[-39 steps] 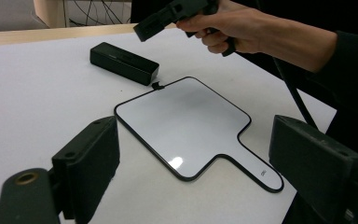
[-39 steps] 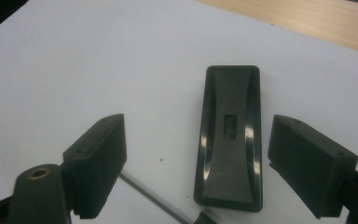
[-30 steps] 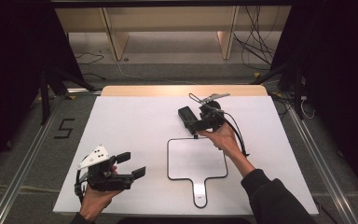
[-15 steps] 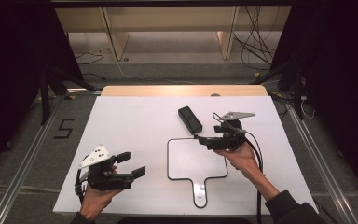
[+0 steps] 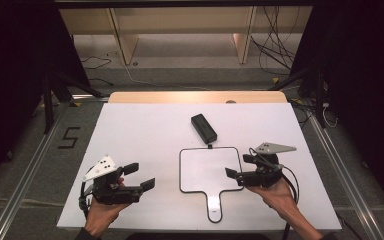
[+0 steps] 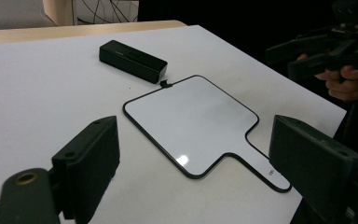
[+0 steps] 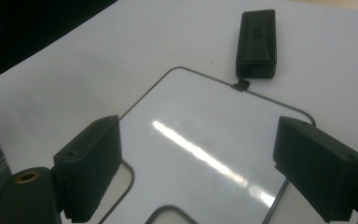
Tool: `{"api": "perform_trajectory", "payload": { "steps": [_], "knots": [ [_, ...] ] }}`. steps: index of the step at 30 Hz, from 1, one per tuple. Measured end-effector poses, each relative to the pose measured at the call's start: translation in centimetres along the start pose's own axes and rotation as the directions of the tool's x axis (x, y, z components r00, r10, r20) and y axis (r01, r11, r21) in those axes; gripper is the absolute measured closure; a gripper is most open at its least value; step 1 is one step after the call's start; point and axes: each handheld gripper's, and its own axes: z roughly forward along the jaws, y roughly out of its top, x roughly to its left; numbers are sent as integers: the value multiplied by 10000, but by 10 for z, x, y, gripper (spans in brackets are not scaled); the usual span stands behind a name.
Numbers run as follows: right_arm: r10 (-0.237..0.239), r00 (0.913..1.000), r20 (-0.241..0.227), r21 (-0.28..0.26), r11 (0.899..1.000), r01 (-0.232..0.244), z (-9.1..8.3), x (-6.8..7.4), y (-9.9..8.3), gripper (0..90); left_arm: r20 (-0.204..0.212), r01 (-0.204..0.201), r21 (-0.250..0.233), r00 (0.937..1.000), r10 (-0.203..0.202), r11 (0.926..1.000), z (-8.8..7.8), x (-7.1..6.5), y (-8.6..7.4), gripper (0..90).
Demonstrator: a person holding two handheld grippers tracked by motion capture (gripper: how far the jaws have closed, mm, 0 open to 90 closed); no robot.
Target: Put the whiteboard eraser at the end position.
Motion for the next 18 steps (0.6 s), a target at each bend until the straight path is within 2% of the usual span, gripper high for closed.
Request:
{"api": "perform_trajectory", "payload": {
  "steps": [2, 7, 18],
  "knots": [
    [1, 10000, -40, 35, 10000, -1, -6, 2, -9, 163, 9, -17, 39, 10000, 17, 10000, 1, 0, 0, 155],
    [92, 9999, 130, -275, 9996, -88, -18, 4, -23, 164, 47, -49, 87, 10000, 48, 10000, 2, -1, 0, 155],
    [110, 9997, 235, -449, 9989, -99, -25, 7, -30, 163, 43, -70, 28, 10000, 70, 10000, 2, -1, 0, 156]
  ]
}}
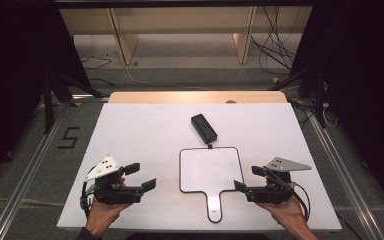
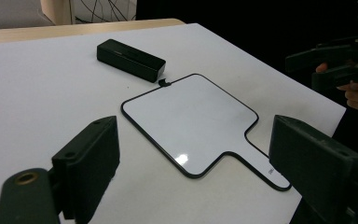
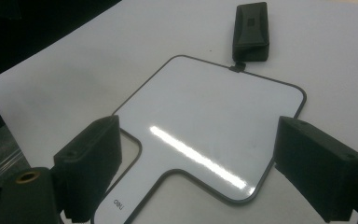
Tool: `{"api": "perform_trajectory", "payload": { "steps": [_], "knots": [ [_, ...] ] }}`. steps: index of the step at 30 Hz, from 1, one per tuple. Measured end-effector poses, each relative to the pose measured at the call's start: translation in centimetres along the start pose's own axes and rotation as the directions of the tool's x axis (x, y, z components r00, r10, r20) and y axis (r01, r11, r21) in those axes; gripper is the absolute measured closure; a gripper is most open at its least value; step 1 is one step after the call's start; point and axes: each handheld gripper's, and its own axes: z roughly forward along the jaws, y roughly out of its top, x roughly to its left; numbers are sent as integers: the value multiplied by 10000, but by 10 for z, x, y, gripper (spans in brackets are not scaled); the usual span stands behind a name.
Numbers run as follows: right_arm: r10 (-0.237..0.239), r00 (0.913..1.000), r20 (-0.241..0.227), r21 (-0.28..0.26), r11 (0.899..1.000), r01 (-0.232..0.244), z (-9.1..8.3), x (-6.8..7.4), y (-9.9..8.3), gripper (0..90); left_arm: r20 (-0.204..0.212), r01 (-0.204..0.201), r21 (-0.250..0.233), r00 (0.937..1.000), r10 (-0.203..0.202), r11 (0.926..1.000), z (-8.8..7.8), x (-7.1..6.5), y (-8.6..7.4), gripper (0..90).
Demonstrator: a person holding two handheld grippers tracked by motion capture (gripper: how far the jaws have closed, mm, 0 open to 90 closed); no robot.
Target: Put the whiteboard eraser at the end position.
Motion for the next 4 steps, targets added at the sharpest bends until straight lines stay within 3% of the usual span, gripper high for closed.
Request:
{"api": "perform_trajectory", "payload": {
  "steps": [4],
  "knots": [
    [0, 10000, 70, -49, 10000, 0, -1, -1, 0, 164, 3, -1, 7, 10000, 1, 10000, 0, 0, 0, 156]
  ]
}}
